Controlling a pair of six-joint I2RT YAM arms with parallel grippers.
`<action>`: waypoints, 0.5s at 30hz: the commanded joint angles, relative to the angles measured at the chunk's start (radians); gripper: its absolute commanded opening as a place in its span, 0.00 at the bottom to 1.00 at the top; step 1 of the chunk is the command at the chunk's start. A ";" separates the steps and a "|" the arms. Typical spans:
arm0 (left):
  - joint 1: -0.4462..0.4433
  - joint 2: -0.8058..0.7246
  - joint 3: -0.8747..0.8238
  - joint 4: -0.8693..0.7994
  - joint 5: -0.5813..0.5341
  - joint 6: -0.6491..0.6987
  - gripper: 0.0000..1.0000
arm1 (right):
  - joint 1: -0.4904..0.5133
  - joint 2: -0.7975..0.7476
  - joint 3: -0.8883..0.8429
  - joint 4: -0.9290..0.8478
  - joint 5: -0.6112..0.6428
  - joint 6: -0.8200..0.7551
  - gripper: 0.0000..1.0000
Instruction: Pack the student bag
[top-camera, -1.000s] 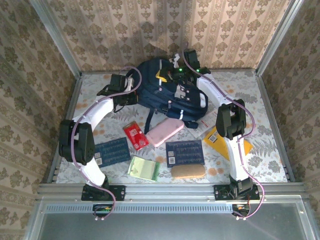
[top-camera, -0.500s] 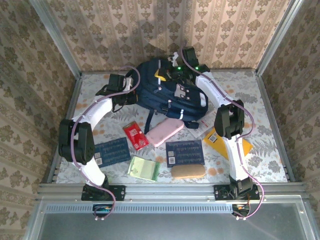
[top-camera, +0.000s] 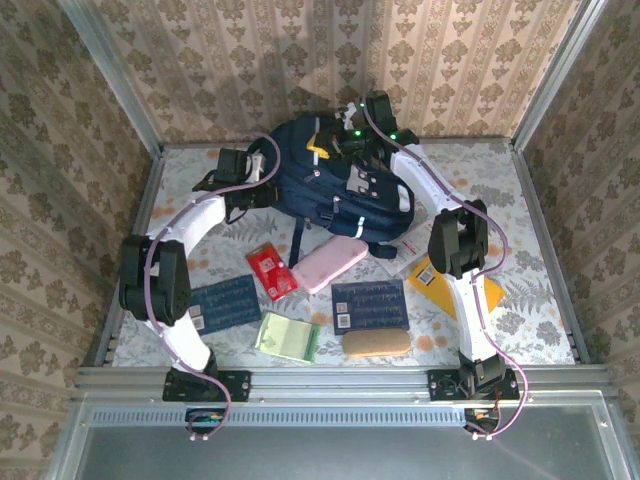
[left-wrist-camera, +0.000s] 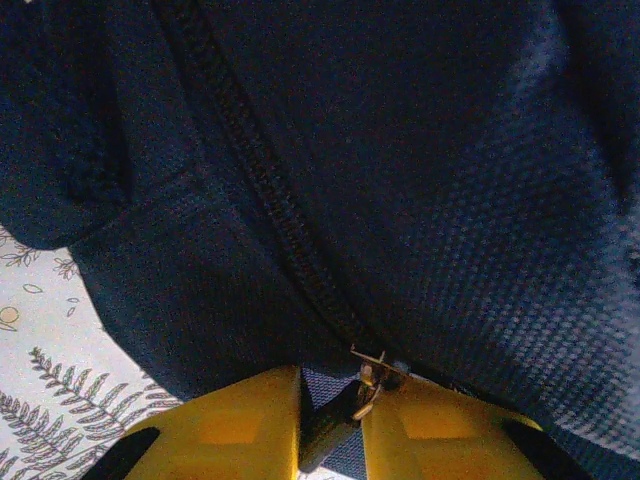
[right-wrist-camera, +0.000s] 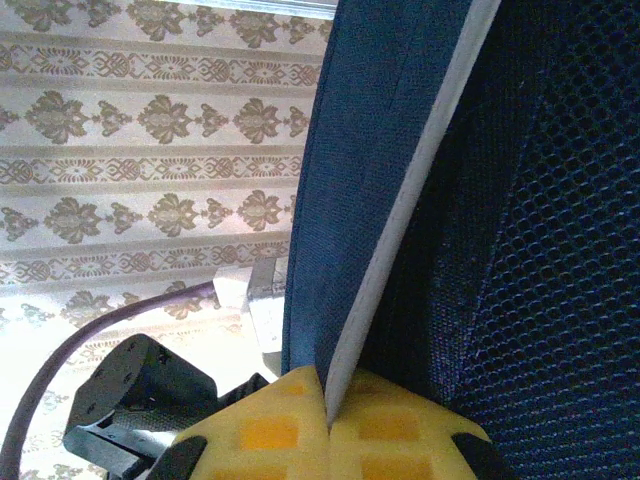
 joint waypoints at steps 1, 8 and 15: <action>0.010 0.015 -0.020 0.015 -0.011 0.001 0.16 | 0.010 -0.063 0.041 0.143 -0.100 0.036 0.00; 0.014 -0.007 -0.029 0.021 -0.004 0.000 0.00 | 0.004 -0.061 0.041 0.039 -0.064 -0.062 0.00; 0.013 -0.061 -0.045 0.009 0.020 -0.021 0.00 | 0.004 -0.020 0.120 -0.243 0.091 -0.276 0.21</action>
